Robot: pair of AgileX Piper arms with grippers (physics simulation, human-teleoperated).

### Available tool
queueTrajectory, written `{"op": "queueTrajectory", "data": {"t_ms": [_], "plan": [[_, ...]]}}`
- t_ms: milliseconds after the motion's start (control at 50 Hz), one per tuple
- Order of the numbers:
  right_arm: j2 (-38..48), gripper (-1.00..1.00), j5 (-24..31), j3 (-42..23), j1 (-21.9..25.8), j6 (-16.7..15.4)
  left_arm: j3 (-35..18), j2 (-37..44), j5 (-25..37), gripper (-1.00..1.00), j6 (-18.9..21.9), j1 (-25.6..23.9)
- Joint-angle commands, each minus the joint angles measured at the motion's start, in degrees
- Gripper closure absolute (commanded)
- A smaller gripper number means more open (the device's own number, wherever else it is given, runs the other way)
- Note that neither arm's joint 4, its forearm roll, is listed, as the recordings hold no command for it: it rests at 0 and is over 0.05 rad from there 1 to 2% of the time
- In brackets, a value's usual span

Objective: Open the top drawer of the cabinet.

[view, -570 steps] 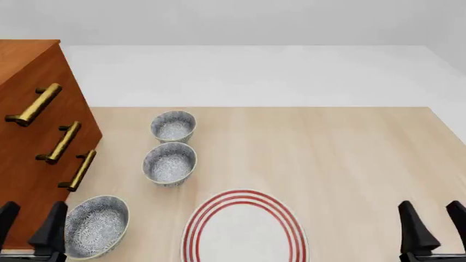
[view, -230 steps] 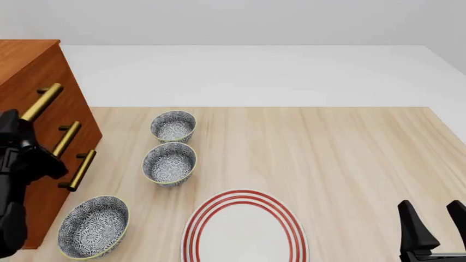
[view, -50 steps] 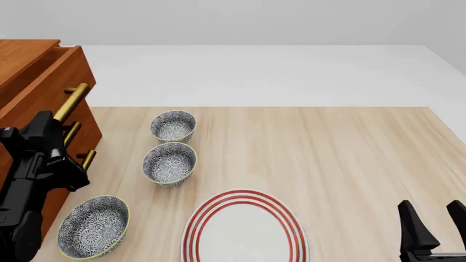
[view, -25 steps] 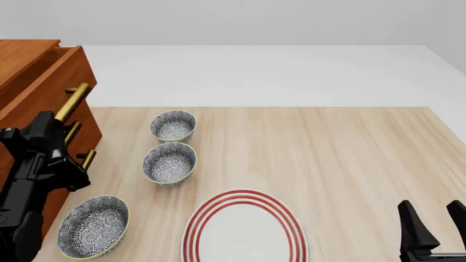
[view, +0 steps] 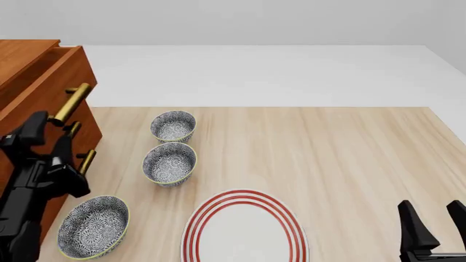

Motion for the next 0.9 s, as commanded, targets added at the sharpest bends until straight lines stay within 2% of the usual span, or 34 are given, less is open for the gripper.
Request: {"op": "queueTrajectory", "data": {"t_ms": [20, 80, 240, 320, 340, 360, 380, 400, 420, 440, 480, 500, 540, 580, 620, 640, 660, 680, 720, 780, 860, 880, 900], "plan": [[0.00, -1.00, 0.00, 0.00, 0.00, 0.01, 2.57, -3.55, 1.69, -1.00, 0.25, -0.30], [0.00, -1.00, 0.00, 0.00, 0.01, 0.00, 2.90, -5.08, 2.78, -1.00, 0.10, -0.23], [-0.01, -1.00, 0.00, 0.00, 0.00, -0.01, 5.58, -15.48, 9.64, -1.00, 0.11, -0.52], [0.00, -1.00, 0.00, 0.00, 0.00, -0.01, 5.38, -23.59, 16.23, -1.00, -0.80, -1.41], [0.01, -1.00, 0.00, 0.00, 0.02, 0.01, 3.46, -29.40, 22.44, -1.00, -3.27, -1.71], [0.01, -1.00, 0.00, 0.00, 0.02, 0.01, 3.39, -29.73, 22.85, -1.00, -3.27, -1.71], [0.01, -1.00, 0.00, 0.00, 0.00, 0.00, 1.11, -34.39, 28.11, -1.00, -5.90, -2.03], [0.01, -1.00, 0.00, 0.00, 0.00, 0.00, 1.06, -34.62, 28.40, -1.00, -5.90, -2.03], [0.00, -1.00, 0.00, 0.00, 0.00, 0.01, -0.81, -37.57, 32.70, -1.00, -8.03, -2.11], [-0.01, -1.00, 0.00, 0.00, -0.02, 0.01, -4.16, -41.63, 39.81, -1.00, -11.96, -2.49], [0.01, -1.00, 0.00, 0.00, 0.00, 0.01, -5.31, -42.99, 41.90, -1.00, -13.17, -2.42], [0.00, -1.00, 0.00, 0.00, 0.01, -0.01, -7.54, -45.50, 46.78, -1.00, -16.00, -3.02], [0.01, -1.00, 0.00, 0.00, 0.00, 0.00, -7.89, -46.40, 48.42, -1.00, -16.89, -3.52], [0.00, -1.00, 0.00, 0.00, 0.01, -0.01, -12.67, -48.89, 58.60, -1.00, -25.40, -3.76], [0.01, -1.00, 0.00, 0.00, -0.01, 0.01, -13.88, -49.87, 59.91, -1.00, -27.07, -3.13], [0.01, -1.00, 0.00, 0.00, -0.01, 0.00, -15.47, -50.59, 62.17, -1.00, -29.09, -3.63], [0.00, -1.00, 0.00, 0.00, 0.01, 0.00, -18.62, -50.64, 64.82, -1.00, -32.75, -3.08], [0.01, -1.00, 0.00, 0.00, 0.01, 0.01, -18.53, -51.49, 65.60, -1.00, -32.07, -4.32], [0.00, -1.00, 0.00, 0.00, 0.01, -0.02, -23.29, -50.82, 69.90, -1.00, -38.47, -3.58], [0.01, -1.00, 0.00, 0.00, 0.00, -0.02, -27.36, -50.26, 74.40, -1.00, -44.07, -3.51], [0.00, -1.00, 0.00, 0.00, 0.00, 0.00, -28.64, -49.58, 77.76, -1.00, -43.77, -3.94], [0.00, -1.00, 0.00, 0.00, 0.00, -0.01, -29.80, -48.89, 78.89, -1.00, -45.85, -2.93], [0.01, -1.00, 0.00, 0.00, -0.01, -0.01, -29.82, -48.89, 78.91, -1.00, -45.85, -2.93]]}}
